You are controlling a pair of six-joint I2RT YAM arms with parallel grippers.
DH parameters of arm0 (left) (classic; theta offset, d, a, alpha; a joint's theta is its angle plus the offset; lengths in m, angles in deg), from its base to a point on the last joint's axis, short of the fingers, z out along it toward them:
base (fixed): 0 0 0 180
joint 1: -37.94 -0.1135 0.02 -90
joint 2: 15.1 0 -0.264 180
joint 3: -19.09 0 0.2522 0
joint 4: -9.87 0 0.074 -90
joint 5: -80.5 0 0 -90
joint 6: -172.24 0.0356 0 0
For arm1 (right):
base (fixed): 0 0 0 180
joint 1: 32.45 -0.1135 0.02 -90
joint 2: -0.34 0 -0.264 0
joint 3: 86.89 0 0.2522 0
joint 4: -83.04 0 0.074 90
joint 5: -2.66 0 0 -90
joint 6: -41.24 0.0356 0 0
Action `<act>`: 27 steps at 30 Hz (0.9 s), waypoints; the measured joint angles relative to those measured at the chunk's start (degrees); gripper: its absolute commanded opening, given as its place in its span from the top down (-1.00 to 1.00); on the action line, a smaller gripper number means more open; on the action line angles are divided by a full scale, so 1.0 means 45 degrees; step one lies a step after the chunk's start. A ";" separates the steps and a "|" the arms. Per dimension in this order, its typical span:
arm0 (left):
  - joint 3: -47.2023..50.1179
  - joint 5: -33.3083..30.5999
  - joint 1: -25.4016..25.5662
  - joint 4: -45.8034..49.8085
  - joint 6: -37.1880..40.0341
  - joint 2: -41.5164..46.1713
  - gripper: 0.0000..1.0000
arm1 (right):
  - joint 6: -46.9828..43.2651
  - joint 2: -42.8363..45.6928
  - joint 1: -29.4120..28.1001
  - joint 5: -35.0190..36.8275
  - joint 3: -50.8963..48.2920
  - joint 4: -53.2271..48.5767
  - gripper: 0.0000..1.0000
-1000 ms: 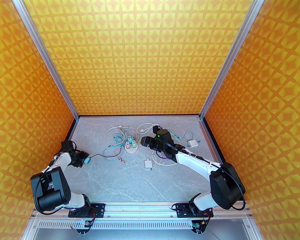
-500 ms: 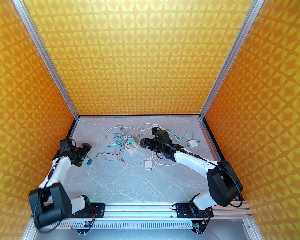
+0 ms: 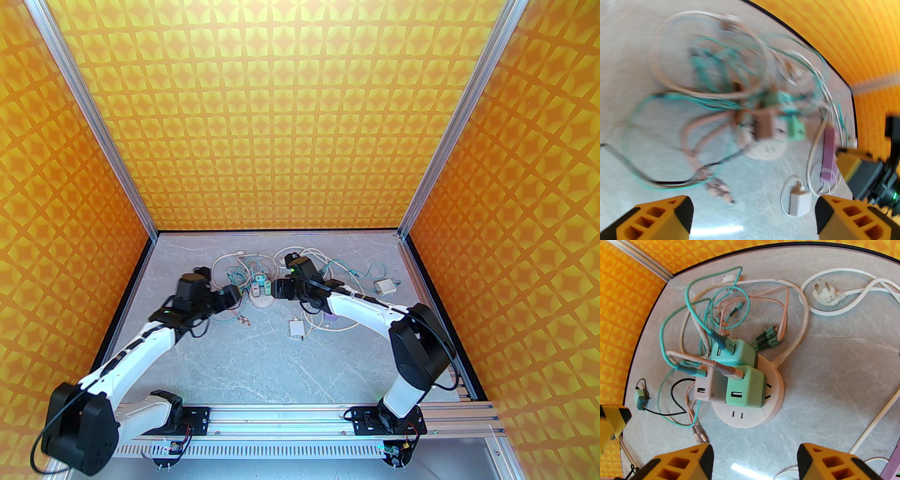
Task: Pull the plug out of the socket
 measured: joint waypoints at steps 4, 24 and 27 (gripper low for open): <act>-0.0136 -0.0301 0.0680 -0.0976 0.0180 -0.1409 0.06 | -0.0092 -0.0486 -0.0078 0.0141 0.0442 -0.0141 -0.24; -0.2016 0.0039 0.0393 -0.3745 0.0044 -0.5799 0.21 | -0.0228 -0.0991 -0.0107 0.0175 0.0913 -0.0311 -0.24; -0.1923 0.0330 0.0175 -0.4099 -0.0034 -0.5965 0.21 | -0.0403 -0.1166 -0.0185 0.0282 0.1287 -0.0539 -0.23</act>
